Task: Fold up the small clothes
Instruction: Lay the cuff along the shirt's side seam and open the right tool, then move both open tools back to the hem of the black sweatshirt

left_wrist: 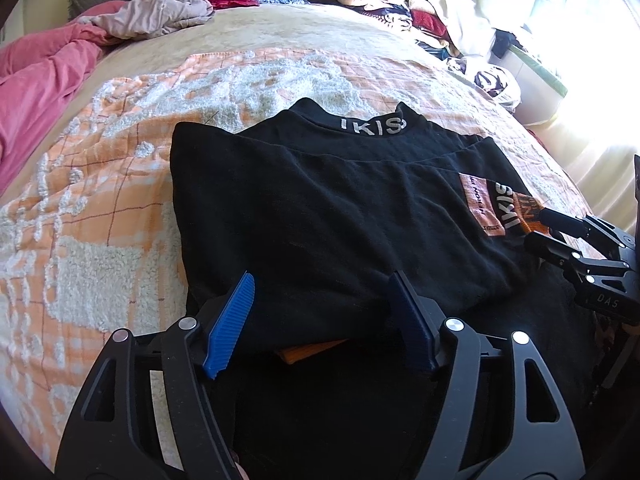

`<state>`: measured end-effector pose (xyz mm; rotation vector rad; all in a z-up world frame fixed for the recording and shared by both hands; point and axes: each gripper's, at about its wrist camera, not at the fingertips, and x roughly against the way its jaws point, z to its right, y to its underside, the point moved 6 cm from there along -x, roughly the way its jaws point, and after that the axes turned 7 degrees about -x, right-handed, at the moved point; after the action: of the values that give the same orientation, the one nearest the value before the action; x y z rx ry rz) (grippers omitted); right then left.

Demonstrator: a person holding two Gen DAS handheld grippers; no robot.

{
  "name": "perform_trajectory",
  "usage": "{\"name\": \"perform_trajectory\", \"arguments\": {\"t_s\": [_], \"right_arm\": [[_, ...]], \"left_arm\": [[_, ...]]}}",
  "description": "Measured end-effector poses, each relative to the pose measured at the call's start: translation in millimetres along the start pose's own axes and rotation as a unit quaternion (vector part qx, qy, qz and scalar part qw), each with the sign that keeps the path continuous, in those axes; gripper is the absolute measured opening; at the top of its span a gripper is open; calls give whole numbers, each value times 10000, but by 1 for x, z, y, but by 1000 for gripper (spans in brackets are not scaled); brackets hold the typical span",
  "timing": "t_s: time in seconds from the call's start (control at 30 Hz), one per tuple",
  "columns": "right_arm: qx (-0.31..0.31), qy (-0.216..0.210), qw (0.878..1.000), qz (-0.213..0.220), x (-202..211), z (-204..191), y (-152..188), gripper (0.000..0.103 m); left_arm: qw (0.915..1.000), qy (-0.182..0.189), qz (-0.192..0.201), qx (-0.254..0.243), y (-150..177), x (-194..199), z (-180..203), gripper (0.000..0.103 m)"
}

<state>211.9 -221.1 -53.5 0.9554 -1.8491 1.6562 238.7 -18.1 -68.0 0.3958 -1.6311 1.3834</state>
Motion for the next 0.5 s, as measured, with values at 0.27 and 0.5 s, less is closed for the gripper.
{"name": "perform_trajectory", "arguments": {"t_s": [0.27,0.5], "right_arm": [[-114,-11,9998,170,8,3,-6,87],[-185,29,9990,397,18,4,-11,92]], "left_arm": [[10000,-17,69,11,-2,7,2,73],[9998,-90,179,53,-7,19,1,74]]}}
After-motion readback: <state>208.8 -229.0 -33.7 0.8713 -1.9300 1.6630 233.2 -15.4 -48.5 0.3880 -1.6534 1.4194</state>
